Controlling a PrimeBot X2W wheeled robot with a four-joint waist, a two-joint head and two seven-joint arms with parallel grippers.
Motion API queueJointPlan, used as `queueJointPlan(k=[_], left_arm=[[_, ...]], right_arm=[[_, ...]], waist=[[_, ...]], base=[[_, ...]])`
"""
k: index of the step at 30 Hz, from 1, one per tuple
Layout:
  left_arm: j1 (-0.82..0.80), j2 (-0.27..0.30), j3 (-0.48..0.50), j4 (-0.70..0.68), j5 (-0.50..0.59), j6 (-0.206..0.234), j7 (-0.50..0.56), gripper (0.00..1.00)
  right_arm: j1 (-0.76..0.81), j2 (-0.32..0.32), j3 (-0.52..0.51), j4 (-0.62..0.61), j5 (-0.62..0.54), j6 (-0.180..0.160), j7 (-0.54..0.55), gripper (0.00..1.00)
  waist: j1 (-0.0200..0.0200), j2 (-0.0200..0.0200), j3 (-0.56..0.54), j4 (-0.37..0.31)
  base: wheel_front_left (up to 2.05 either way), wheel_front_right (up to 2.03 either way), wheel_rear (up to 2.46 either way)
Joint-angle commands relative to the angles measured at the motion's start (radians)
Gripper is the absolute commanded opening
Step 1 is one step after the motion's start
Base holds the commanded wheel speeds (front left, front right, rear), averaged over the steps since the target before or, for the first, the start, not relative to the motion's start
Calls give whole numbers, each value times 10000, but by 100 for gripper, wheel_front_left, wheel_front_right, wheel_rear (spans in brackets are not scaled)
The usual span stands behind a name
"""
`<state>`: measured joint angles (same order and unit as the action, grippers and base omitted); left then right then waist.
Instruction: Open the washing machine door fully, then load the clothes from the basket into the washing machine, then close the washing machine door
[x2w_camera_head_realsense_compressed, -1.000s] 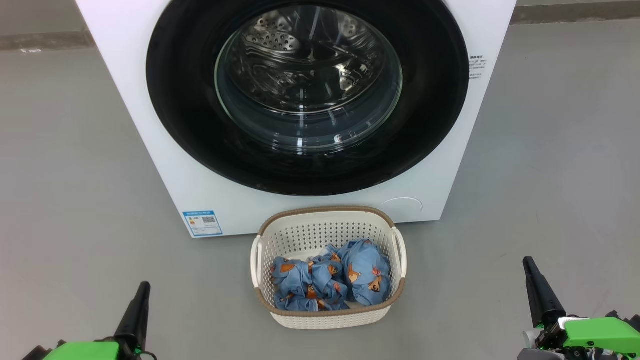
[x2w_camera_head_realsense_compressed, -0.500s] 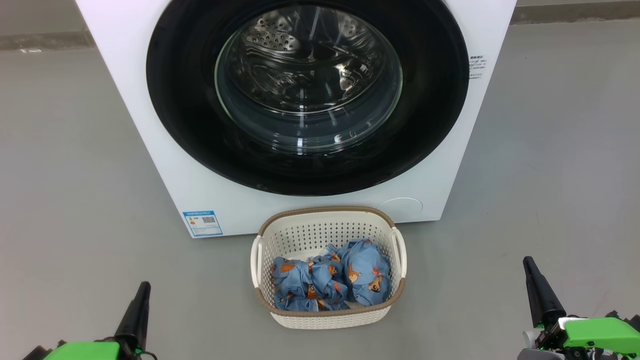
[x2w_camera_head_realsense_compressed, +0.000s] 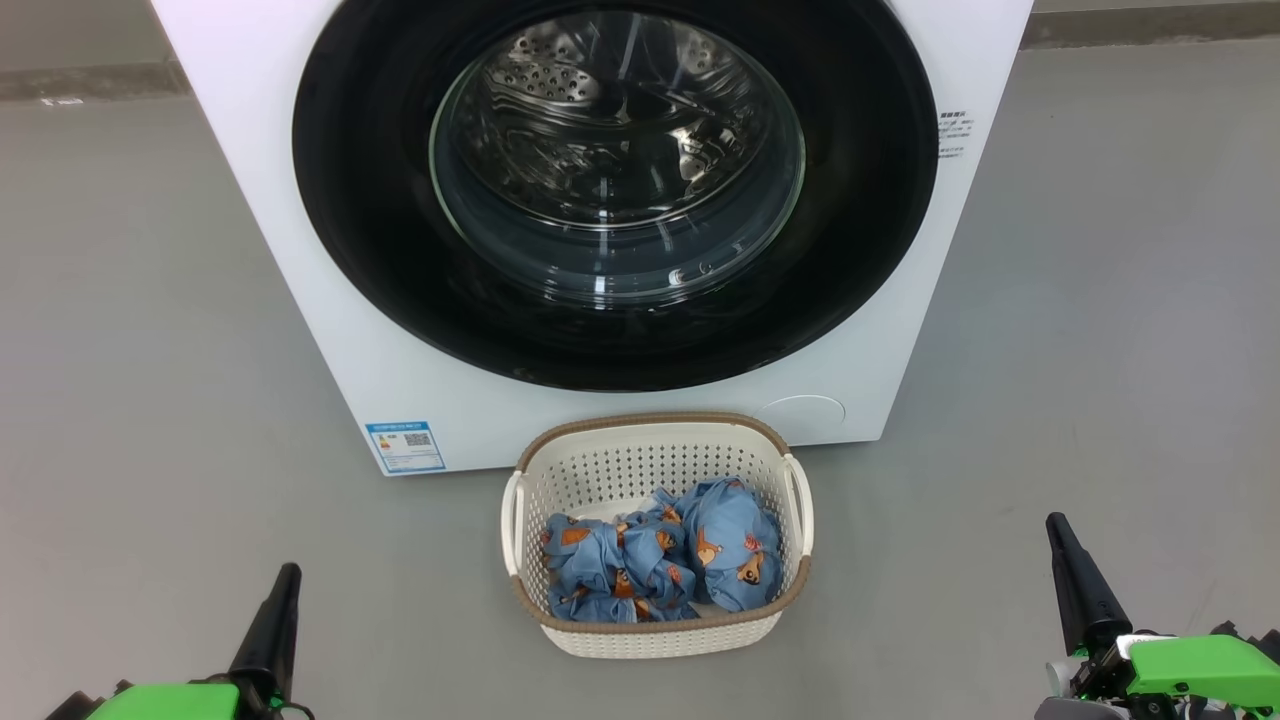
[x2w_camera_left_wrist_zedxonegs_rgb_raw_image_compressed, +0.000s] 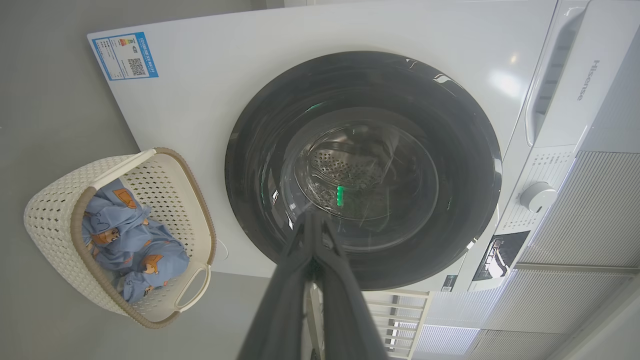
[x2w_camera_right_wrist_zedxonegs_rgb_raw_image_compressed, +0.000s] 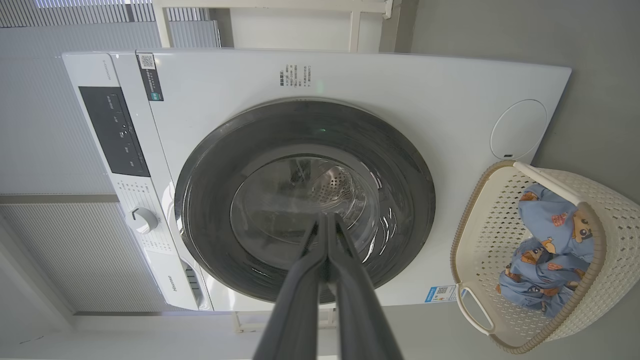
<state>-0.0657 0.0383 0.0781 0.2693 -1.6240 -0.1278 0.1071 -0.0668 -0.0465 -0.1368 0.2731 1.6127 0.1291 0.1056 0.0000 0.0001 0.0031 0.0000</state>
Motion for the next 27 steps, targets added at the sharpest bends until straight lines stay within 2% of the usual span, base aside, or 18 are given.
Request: queueJointPlan(k=[1,22,23,27], left_arm=[[-422,129,354,-243,152,-29,59,0],[-423,127,358,-243,156,-29,62,0],[0,-2,4,1,12,0,0,100],[182,-103,-45,293,-5,4,-7,100]], right_arm=[[-412,-40,223,-284,-48,16,82,0],[-412,-39,221,-284,-49,16,83,0],[0,2,0,0,0,0,-1,100],[171,65,2,335,-1,0,-17,100]], waist=[[0,-1,0,0],[0,-1,0,0],[0,-1,0,0],[0,-1,0,-1]], base=[[0,0,0],[0,0,0],[0,0,0],[0,0,0]])
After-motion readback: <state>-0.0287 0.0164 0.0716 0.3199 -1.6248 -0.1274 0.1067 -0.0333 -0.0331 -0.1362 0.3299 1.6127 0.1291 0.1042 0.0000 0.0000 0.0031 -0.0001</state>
